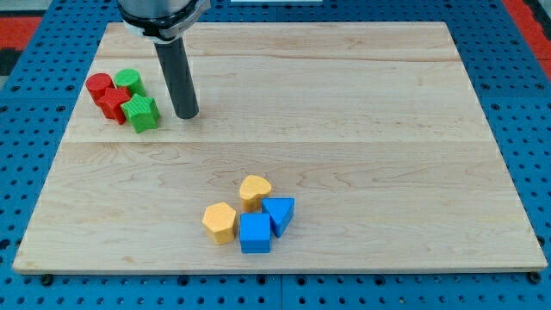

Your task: Separate the red star from the green star

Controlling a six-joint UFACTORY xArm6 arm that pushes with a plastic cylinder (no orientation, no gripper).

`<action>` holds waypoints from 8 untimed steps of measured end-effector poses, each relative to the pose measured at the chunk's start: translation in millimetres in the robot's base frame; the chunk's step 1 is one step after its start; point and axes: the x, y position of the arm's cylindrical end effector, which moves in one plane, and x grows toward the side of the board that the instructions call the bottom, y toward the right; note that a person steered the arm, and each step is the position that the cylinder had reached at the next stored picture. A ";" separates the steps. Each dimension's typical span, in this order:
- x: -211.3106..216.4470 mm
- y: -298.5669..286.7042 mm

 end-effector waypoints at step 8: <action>12.6 -155.2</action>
